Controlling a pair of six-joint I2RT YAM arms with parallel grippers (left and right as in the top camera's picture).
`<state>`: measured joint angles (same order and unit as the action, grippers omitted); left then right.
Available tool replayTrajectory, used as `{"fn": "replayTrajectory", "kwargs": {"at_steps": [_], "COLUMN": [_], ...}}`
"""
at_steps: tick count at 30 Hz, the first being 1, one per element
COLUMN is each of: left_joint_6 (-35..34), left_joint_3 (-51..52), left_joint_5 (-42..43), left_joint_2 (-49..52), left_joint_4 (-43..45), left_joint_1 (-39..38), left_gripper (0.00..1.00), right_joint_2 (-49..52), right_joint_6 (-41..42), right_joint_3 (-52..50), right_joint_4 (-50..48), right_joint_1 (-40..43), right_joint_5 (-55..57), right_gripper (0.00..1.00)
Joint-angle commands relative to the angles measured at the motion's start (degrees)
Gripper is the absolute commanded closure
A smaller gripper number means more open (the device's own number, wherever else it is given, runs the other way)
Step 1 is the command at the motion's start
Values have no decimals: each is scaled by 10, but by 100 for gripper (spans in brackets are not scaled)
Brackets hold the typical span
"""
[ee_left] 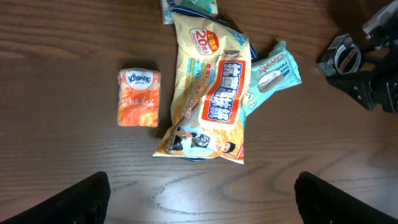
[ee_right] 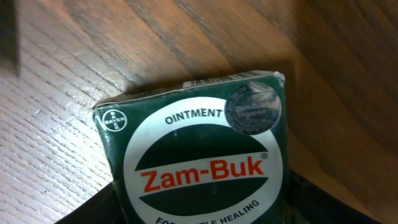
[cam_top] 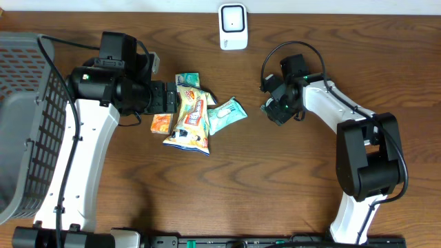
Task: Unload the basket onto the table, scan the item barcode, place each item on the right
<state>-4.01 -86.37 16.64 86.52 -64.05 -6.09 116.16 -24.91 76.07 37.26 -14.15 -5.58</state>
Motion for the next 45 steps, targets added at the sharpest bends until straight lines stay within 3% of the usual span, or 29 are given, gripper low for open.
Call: {"fn": "replayTrajectory", "kwargs": {"at_steps": [1, 6, 12, 17, 20, 29, 34, 37, 41, 45], "left_joint_6": [10, 10, 10, 10, 10, 10, 10, 10, 10, 10], "left_joint_3": [7, 7, 7, 7, 7, 7, 7, 7, 7, 7], "left_joint_5": [5, 5, 5, 5, 5, 5, 5, 5, 5, 5], "left_joint_2": [4, 4, 4, 4, 4, 4, 4, 4, 4, 4], "left_joint_4": [0, 0, 0, 0, 0, 0, 0, 0, 0, 0], "left_joint_1": [3, 3, 3, 3, 3, 3, 3, 3, 3, 3], "left_gripper": [6, 6, 6, 6, 6, 6, 6, 6, 6, 6], "right_joint_2": [18, 9, -27, -53, -52, -52, -53, -53, -52, -52], "right_joint_6": [66, 133, 156, 181, 214, 214, 246, 190, 119, 111], "right_joint_3": [1, 19, 62, 74, 74, 73, 73, 72, 67, 28], "right_joint_4": [5, 39, 94, 118, 140, 157, 159, 163, 190, 187], "right_joint_1": [1, 2, 20, 66, 114, 167, 178, 178, 172, 151], "right_joint_5": [-10, -53, -265, -482, -608, -828, -840, -834, -728, -622], "right_gripper": [37, 46, 68, 64, 68, 71, 74, 75, 74, 68]}}
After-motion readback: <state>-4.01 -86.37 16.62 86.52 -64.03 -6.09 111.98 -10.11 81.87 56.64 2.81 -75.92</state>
